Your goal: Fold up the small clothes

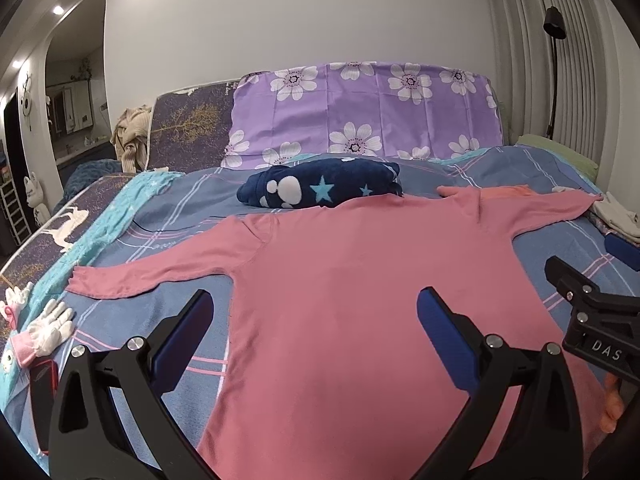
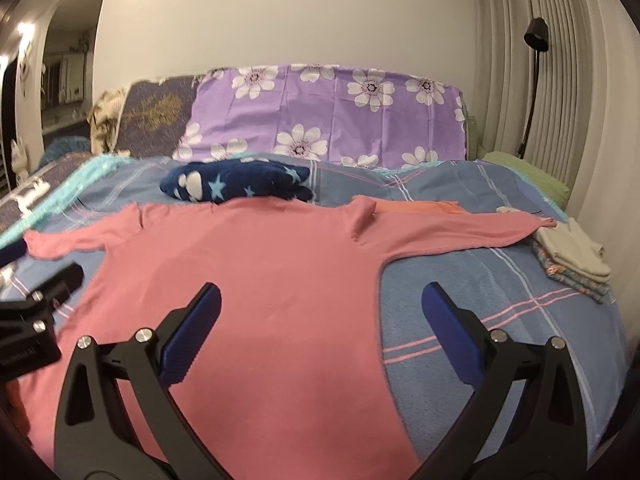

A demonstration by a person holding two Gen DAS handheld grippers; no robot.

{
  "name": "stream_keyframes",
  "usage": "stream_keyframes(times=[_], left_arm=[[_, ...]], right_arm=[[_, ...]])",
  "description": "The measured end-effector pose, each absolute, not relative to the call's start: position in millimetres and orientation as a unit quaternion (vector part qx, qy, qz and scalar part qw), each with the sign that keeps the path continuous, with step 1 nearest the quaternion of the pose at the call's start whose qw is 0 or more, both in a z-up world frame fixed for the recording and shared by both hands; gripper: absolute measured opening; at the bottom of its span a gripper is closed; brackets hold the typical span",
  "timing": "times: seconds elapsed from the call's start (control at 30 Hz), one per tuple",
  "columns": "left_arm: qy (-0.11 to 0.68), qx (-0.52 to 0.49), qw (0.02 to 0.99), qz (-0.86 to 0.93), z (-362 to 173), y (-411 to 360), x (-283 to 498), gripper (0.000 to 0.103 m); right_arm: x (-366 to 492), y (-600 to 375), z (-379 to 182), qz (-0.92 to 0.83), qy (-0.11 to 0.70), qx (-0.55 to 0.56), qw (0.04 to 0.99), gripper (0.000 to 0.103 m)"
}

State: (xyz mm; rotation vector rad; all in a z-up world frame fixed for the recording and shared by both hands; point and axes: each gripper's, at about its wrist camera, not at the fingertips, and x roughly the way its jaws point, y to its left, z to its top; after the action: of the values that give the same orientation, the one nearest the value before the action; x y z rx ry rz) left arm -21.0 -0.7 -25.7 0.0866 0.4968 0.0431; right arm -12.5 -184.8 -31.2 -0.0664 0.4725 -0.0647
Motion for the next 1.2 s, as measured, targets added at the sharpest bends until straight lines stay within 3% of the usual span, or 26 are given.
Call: stream_keyframes(times=[0.27,0.5,1.2], left_arm=[[0.214,0.074,0.973,0.042,-24,-4,-27,0.102],[0.249,0.055,0.967,0.014,-26,-2,-26,0.102],[0.242,0.077,0.967,0.005,-26,-19,-33,0.102]], right_arm=[[-17,-194,-26,-0.014,0.233,0.005,0.972,0.101],[-20,-197,-25,-0.004,0.245,0.021,0.969,0.101],[-25,-208,-24,-0.003,0.256,0.034,0.966,0.101]])
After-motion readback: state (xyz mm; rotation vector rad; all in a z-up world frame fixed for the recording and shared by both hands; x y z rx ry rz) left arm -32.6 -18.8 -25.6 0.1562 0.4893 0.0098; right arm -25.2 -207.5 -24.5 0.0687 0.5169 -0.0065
